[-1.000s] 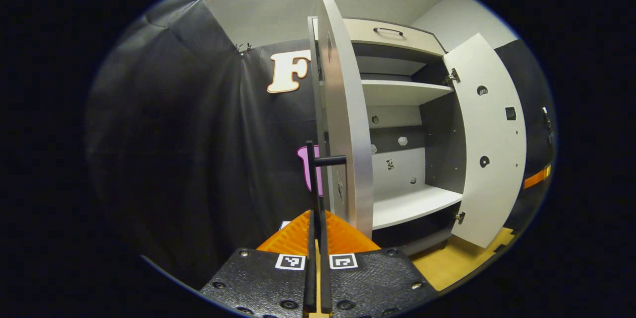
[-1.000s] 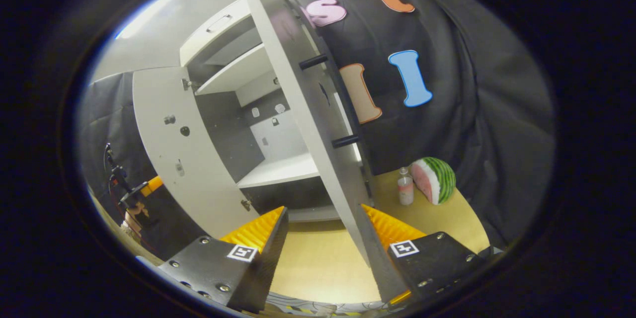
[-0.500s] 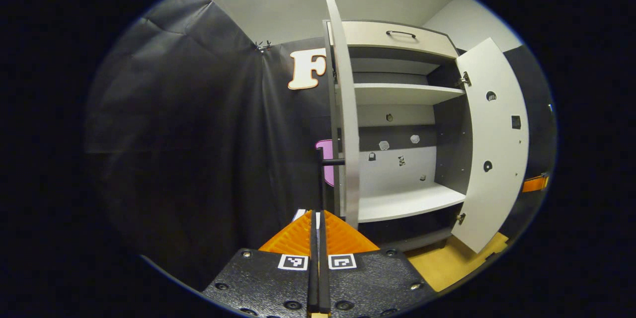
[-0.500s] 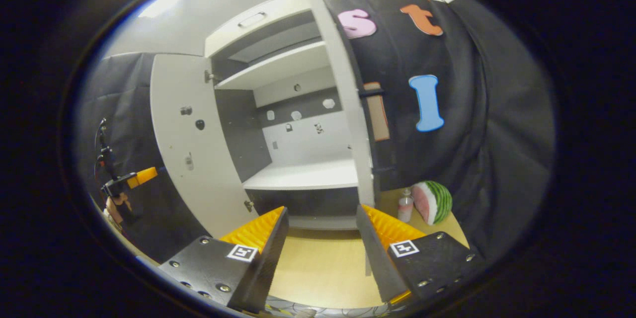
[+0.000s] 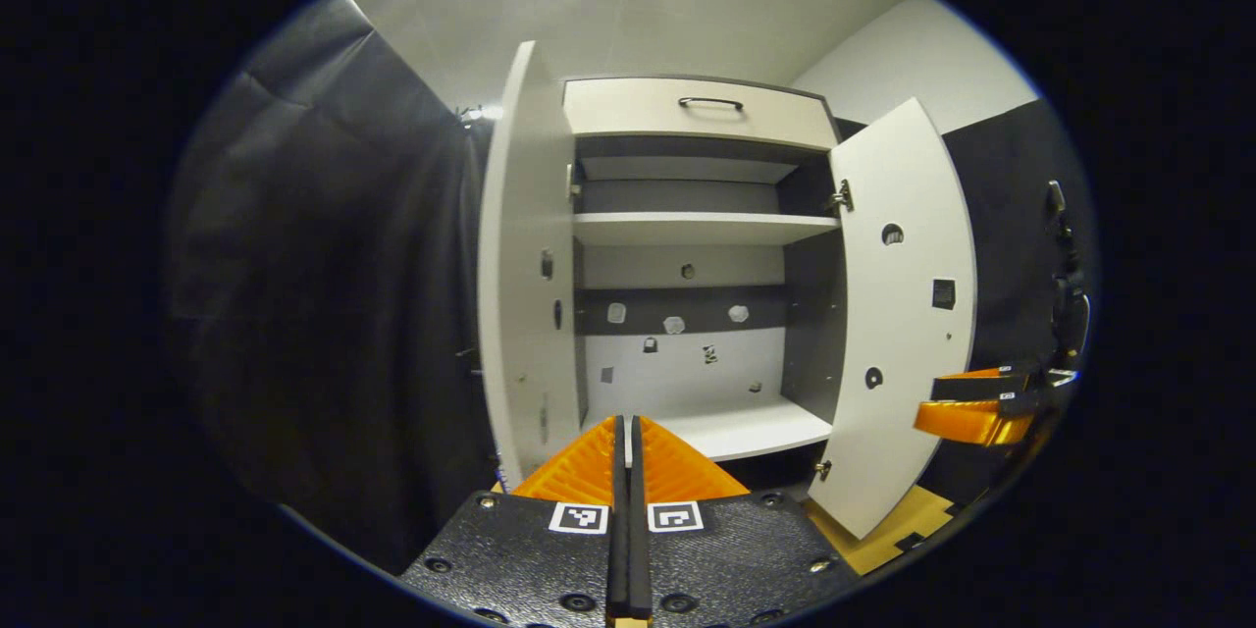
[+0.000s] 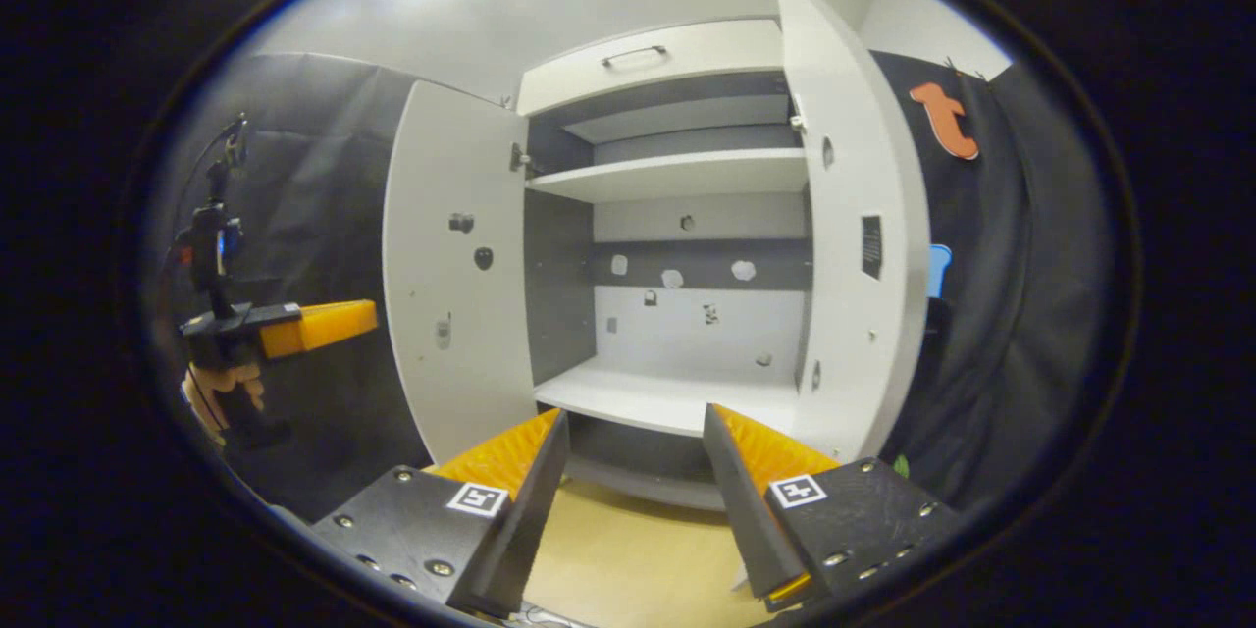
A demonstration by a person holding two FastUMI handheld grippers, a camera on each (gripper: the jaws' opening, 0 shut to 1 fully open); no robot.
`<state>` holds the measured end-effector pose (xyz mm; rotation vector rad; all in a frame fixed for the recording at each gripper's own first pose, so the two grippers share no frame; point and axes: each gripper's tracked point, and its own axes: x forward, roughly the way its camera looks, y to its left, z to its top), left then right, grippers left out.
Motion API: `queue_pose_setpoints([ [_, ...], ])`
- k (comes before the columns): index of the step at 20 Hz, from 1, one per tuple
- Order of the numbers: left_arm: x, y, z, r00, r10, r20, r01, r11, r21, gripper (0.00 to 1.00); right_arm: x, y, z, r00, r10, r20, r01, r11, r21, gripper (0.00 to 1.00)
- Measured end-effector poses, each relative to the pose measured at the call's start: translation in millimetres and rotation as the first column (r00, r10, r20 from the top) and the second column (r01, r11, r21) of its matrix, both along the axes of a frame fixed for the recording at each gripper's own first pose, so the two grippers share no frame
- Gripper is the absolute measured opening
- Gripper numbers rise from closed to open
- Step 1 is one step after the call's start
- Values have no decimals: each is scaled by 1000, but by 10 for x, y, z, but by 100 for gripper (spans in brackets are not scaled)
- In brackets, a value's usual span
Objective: Open the right door of the double-door shoe cabinet with the right hand, and open the left door with the left hand.
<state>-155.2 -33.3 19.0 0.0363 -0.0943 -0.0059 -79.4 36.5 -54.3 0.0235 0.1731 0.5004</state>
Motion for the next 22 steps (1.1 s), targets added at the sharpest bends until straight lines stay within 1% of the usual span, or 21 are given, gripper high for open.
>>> queue_pose_setpoints([
  [1,77,-143,23,1000,-23,8,23,1000,-7,0,43,65,60,1000,1,12,-1,1000,10,82],
  [2,159,-243,42,999,-35,11,35,999,-4,2,72,109,115,1000,-2,25,2,1000,17,75],
  [3,228,-352,62,998,-53,14,53,999,7,8,122,145,151,999,-8,35,7,1000,16,82],
  [4,292,-435,85,998,-67,18,66,998,22,10,177,150,181,999,-22,46,22,1000,9,83],
  [5,336,-555,108,996,-91,21,90,995,34,17,223,133,200,998,-37,58,37,999,-2,84],
  [6,374,-667,121,993,-118,22,117,992,43,20,263,156,222,997,-45,67,46,999,-10,85],
  [7,416,-785,131,989,-146,24,144,988,53,29,292,157,241,996,-55,75,56,998,-12,93],
  [8,443,-873,141,985,-168,24,167,984,62,31,317,153,259,995,-64,80,65,998,-8,98],
  [10,532,-997,128,980,-196,16,194,978,77,71,354,167,301,994,-74,86,73,997,8,98],
  [11,560,-1024,140,981,-193,13,192,978,83,91,419,164,295,992,-87,89,87,996,13,98],
  [12,601,-1029,128,981,-193,8,191,978,85,90,425,105,316,990,-105,93,105,994,10,97],
  [13,635,-1062,122,980,-199,7,198,977,83,90,441,63,325,988,-118,100,118,993,8,93],
  [15,676,-1091,135,977,-214,12,212,975,67,90,480,30,332,985,-140,104,139,990,15,93],
  [16,707,-1107,137,975,-220,12,219,974,60,91,505,10,328,984,-147,103,146,989,18,96],
  [18,774,-1131,122,974,-228,7,227,972,54,92,533,-27,311,982,-160,97,159,987,21,96],
  [22,861,-1167,115,972,-235,-1,234,969,73,93,584,-127,332,977,-187,102,185,982,35,96],
])
